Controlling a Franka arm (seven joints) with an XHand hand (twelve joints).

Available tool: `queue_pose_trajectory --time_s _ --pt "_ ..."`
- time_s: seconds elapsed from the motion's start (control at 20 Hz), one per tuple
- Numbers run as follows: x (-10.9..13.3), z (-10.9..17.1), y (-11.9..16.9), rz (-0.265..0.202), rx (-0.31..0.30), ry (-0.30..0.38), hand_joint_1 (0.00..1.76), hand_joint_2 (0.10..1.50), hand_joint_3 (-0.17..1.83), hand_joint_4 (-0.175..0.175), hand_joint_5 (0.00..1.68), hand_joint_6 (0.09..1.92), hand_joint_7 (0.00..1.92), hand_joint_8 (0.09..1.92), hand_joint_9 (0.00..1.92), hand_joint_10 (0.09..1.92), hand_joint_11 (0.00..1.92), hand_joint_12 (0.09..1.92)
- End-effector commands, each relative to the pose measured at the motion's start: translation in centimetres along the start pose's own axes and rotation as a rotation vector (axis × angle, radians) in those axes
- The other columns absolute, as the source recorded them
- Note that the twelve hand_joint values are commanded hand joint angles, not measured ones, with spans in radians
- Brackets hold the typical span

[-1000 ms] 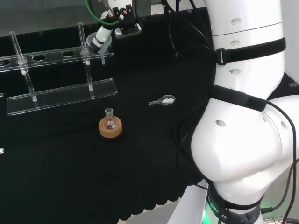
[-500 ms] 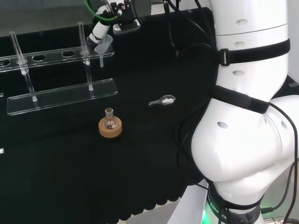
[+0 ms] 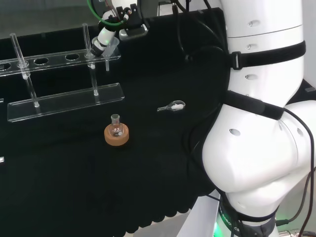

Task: Pick up the funnel from the transparent funnel stand.

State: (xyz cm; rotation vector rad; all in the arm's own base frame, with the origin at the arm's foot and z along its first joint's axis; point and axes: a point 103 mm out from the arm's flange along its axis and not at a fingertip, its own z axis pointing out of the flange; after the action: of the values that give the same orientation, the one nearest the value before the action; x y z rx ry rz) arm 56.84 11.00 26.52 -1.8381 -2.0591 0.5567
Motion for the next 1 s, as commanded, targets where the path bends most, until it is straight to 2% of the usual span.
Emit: queue_pose_trajectory --time_s 0.05,0.15,0.25,0.4,1.0 --pt "0.2 0.2 0.5 -0.012 0.009 0.007 0.54 0.68 0.02 0.031 0.0 0.09 0.0 0.09 0.0 0.09 0.04 0.09" --pt "0.1 0.2 0.7 -0.012 0.013 0.006 0.54 0.69 0.01 0.031 0.0 0.09 0.0 0.09 0.0 0.09 0.02 0.11" --pt "0.2 0.2 0.7 -0.007 0.013 -0.003 0.55 0.69 0.01 0.036 0.0 0.09 0.0 0.09 0.0 0.09 0.01 0.3" --pt "-0.4 0.4 1.1 0.0 0.022 -0.003 0.55 0.69 0.01 0.038 0.0 0.09 0.0 0.09 0.0 0.09 0.0 0.43" --pt "-0.7 0.6 1.8 0.018 0.023 -0.019 0.57 0.7 0.01 0.032 0.0 0.09 0.0 0.09 0.0 0.09 0.0 0.67"
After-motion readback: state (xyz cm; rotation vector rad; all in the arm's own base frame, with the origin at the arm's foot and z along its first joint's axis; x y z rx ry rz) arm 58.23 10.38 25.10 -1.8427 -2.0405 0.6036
